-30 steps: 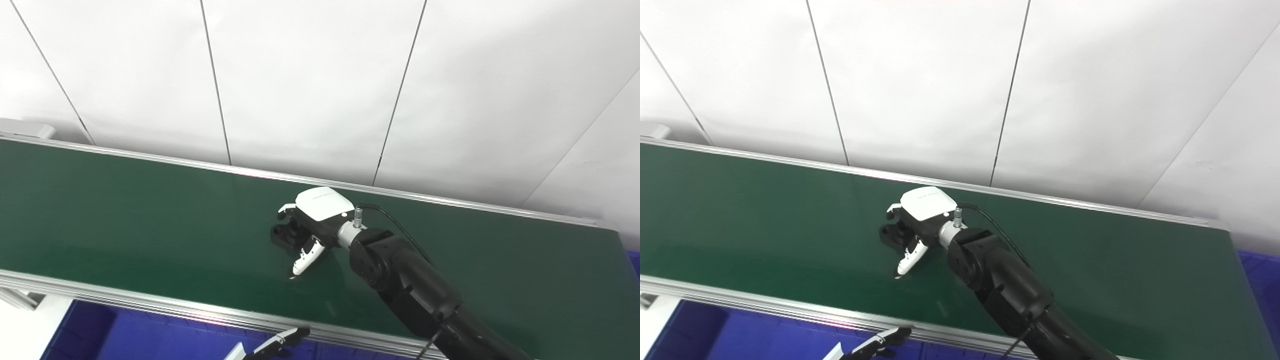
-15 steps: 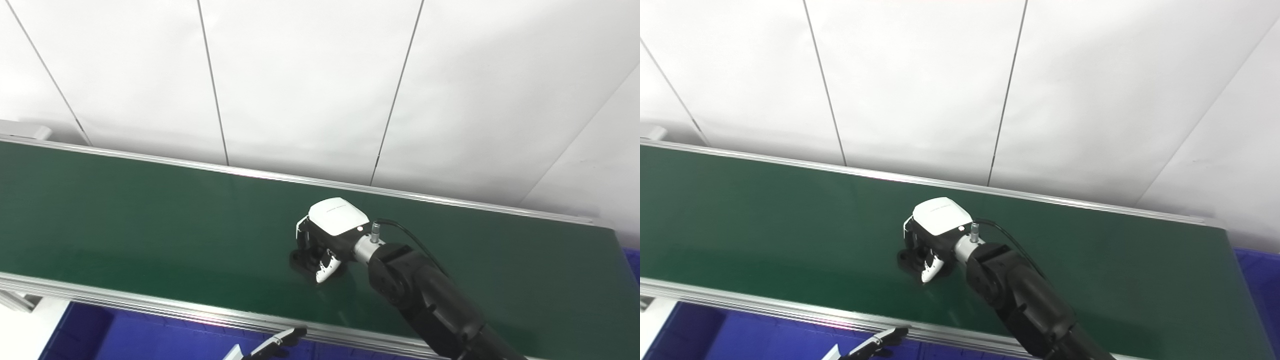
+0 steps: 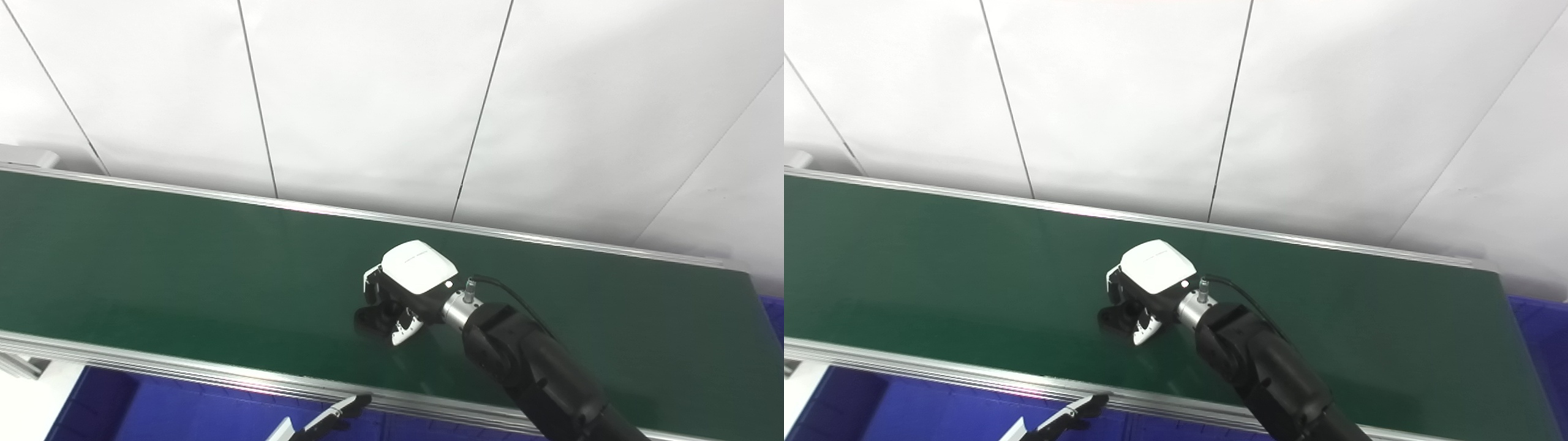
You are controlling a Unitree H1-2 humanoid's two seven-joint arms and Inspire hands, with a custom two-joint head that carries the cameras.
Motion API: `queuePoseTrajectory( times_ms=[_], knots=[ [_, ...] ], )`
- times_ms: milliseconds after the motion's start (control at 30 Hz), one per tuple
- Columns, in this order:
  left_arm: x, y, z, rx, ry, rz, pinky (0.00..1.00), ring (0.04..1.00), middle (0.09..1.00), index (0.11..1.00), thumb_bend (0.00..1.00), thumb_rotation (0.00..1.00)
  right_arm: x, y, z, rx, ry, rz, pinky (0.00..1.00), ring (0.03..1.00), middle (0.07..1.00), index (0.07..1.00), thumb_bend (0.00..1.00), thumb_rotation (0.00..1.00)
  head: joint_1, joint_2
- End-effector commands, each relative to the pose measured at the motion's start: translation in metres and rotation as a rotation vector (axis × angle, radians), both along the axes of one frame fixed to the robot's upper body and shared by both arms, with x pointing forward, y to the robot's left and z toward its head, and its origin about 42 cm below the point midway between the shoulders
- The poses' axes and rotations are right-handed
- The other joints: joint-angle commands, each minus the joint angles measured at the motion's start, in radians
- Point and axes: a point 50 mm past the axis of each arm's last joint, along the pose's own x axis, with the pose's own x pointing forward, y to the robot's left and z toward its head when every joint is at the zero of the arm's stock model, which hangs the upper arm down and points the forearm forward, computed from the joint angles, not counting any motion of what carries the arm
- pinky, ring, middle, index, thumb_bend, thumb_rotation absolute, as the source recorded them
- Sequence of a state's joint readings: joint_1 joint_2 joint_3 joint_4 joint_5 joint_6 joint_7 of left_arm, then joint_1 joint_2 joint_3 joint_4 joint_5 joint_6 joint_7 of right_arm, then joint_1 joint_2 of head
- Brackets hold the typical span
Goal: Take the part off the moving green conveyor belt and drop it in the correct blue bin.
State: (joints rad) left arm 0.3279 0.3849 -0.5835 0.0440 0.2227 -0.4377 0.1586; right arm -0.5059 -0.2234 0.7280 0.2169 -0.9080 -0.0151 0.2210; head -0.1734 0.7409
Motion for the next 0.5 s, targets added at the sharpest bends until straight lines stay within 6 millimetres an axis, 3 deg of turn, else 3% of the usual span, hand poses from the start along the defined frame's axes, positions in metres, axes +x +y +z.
queuePoseTrajectory(
  times_ms=[0, 300, 367, 467],
  knots=[
    [0.0, 0.0, 0.01, -0.031, -0.047, -0.015, 0.83, 0.886, 0.922, 0.907, 0.82, 0.59, -0.002, 0.011, 0.018, 0.068, -0.05, 0.058, 0.27, 0.377, 0.504, 0.529, 0.51, 0.0, 0.0, 0.001],
    [-0.002, 0.0, 0.011, -0.033, -0.045, -0.018, 0.83, 0.89, 0.926, 0.909, 0.82, 0.61, -0.026, 0.011, 0.083, 0.217, -0.114, 0.064, 0.17, 0.363, 0.453, 0.529, 0.51, 0.0, -0.01, 0.009],
    [-0.002, 0.0, 0.012, -0.035, -0.045, -0.015, 0.83, 0.889, 0.925, 0.907, 0.83, 0.61, -0.032, 0.008, 0.101, 0.238, -0.12, 0.051, 0.19, 0.39, 0.501, 0.493, 0.51, 0.0, -0.012, 0.009],
    [-0.002, 0.0, 0.012, -0.03, -0.049, -0.016, 0.83, 0.889, 0.925, 0.907, 0.83, 0.61, -0.041, 0.0, 0.124, 0.257, -0.131, 0.012, 0.23, 0.344, 0.467, 0.541, 0.51, 0.0, -0.016, 0.014]
  ],
)
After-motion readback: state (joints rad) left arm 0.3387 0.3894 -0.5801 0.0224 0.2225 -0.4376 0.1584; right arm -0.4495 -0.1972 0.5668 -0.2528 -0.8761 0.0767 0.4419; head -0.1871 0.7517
